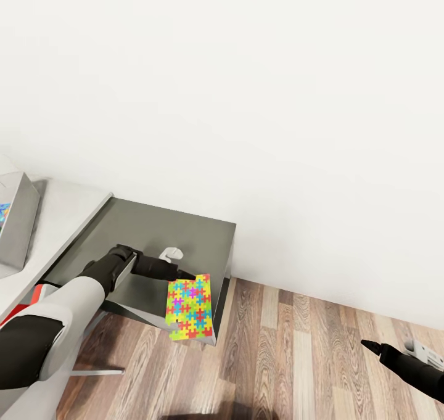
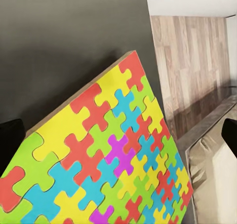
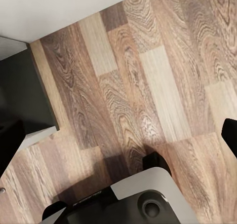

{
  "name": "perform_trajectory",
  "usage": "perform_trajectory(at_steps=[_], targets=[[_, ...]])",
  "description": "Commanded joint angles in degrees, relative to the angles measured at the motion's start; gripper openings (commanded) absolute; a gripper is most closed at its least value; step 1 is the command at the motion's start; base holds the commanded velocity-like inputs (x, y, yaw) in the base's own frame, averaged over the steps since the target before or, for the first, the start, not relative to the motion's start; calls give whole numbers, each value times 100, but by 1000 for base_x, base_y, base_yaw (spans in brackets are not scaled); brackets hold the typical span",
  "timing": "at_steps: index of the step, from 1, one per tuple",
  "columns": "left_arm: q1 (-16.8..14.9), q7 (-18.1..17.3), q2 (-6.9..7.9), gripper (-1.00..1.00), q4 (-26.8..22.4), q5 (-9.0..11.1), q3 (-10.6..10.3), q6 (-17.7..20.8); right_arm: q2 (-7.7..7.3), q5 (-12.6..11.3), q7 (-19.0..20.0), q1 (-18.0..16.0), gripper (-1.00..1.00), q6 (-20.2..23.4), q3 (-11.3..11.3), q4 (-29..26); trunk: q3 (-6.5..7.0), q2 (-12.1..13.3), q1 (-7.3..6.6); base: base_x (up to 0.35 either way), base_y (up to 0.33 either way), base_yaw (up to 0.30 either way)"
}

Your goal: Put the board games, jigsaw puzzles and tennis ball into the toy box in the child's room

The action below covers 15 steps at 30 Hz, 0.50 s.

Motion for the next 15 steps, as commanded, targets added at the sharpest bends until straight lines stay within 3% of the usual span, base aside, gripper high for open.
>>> perform_trajectory(at_steps=[1, 15], targets=[[-3, -17, 2, 100, -8, -4, -10, 47, -1, 30, 38, -4, 100, 33, -11, -3, -9, -10, 3, 0, 0, 0], [59, -10, -41, 100, -7, 3, -19, 47, -7, 25, 38, -3, 100, 33, -11, -3, -9, -10, 3, 0, 0, 0]])
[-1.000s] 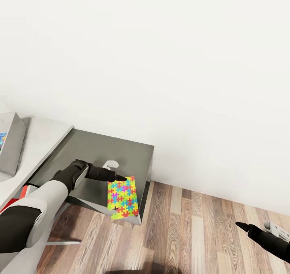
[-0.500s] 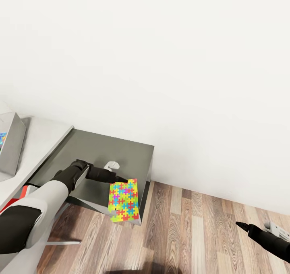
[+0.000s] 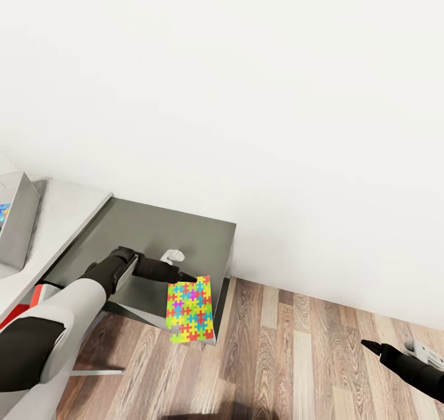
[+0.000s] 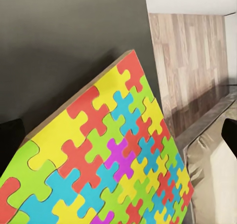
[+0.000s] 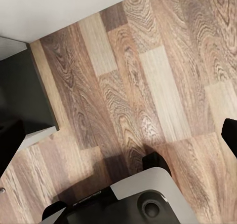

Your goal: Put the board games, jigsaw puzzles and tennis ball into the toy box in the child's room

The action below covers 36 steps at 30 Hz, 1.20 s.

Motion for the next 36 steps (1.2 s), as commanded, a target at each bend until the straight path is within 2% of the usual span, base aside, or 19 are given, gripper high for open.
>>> perform_trajectory(at_steps=[1, 32, 36], targets=[[0, -17, 0, 100, -8, -2, -9, 47, -1, 29, 38, -3, 100, 33, -11, -3, -9, -10, 3, 0, 0, 0], [39, -270, 2, 100, -39, -1, -10, -10, -5, 27, 38, -5, 100, 33, -11, -3, -9, -10, 3, 0, 0, 0], [40, -469, 3, 100, -68, -6, -131, 1, -5, 27, 38, -3, 100, 33, -11, -3, -9, -10, 3, 0, 0, 0]])
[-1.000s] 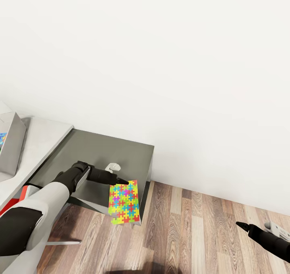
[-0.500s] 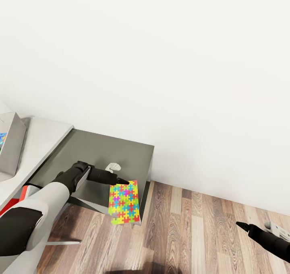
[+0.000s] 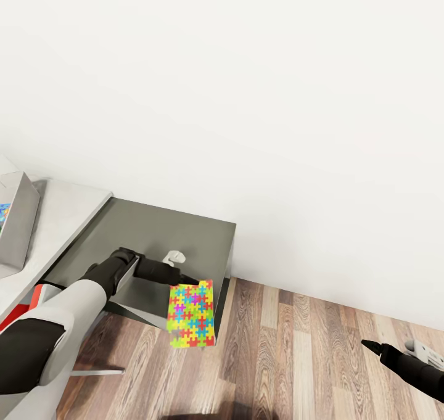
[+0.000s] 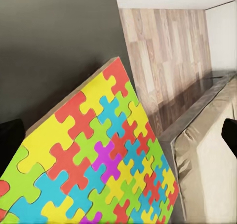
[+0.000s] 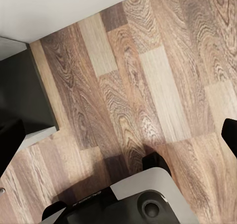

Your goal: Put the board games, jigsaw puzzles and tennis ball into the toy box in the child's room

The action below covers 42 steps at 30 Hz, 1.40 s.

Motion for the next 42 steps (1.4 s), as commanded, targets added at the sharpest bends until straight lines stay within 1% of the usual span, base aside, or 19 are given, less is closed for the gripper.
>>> perform_trajectory(at_steps=[1, 12, 23, 26, 28, 30, 33, 34, 36, 39, 40, 42], targets=[[-3, -29, 3, 100, -10, -3, -19, 52, 1, 30, 38, -4, 100, 33, -11, -3, -9, -10, 3, 0, 0, 0], [-3, -148, 43, 100, -118, 6, -51, 47, 1, 30, 38, -3, 100, 33, -11, -3, -9, -10, 3, 0, 0, 0], [-3, -191, 52, 100, -177, 48, 8, 51, 1, 30, 38, -3, 100, 33, -11, -3, -9, -10, 3, 0, 0, 0], [-3, -216, 62, 100, -184, 70, 84, 59, 1, 30, 38, -3, 100, 33, -11, -3, -9, -10, 3, 0, 0, 0], [-3, -237, 69, 100, -196, 77, 165, 63, 1, 30, 38, -3, 100, 33, -11, -3, -9, -10, 3, 0, 0, 0], [-3, -262, 82, 100, -231, 80, 288, 74, 1, 30, 38, -4, 100, 33, -11, -3, -9, -10, 3, 0, 0, 0], [-3, -293, 101, 100, -359, 83, 552, 101, 1, 30, 38, -4, 100, 33, -11, -3, -9, -10, 3, 0, 0, 0], [-3, -311, 108, 100, -480, 85, 757, 134, 1, 30, 38, -3, 100, 33, -11, -3, -9, -10, 3, 0, 0, 0], [-3, -329, 112, 100, -611, 84, 955, 203, 1, 30, 38, -3, 100, 33, -11, -3, -9, -10, 3, 0, 0, 0], [-3, -349, 116, 100, -784, 83, 1183, 364, 1, 30, 38, -3, 100, 33, -11, -3, -9, -10, 3, 0, 0, 0], [-3, -361, 120, 100, -865, 82, 1289, 465, 1, 30, 38, -3, 100, 33, -11, -3, -9, -10, 3, 0, 0, 0], [-3, -384, 125, 100, -918, 82, 1362, 540, 1, 30, 38, -3, 100, 33, -11, -3, -9, -10, 3, 0, 0, 0]])
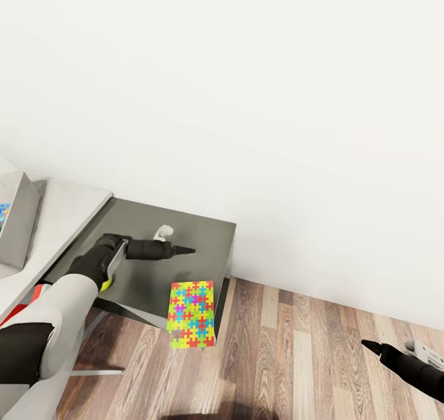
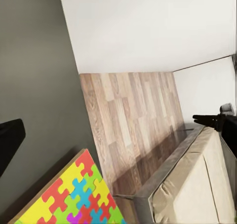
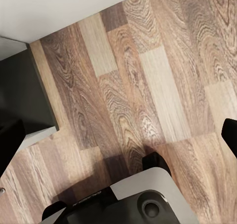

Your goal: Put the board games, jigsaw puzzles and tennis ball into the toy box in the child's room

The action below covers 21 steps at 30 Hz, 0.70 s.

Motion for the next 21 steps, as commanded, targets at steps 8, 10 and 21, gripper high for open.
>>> perform_trajectory(at_steps=[8, 10, 21], targets=[[-4, -304, 71, 100, -92, 11, 101, 185, 7, 18, 44, -7, 100, 33, -11, -3, -9, -10, 3, 0, 0, 0], [-4, -437, 88, 100, -99, 12, 105, 198, 8, 8, 47, -6, 100, 36, -11, -3, -9, -10, 3, 0, 0, 0], [216, -1486, 135, 100, -192, 13, 142, 181, -3, -35, 698, -4, 100, 62, -11, -3, -9, -10, 3, 0, 0, 0]])
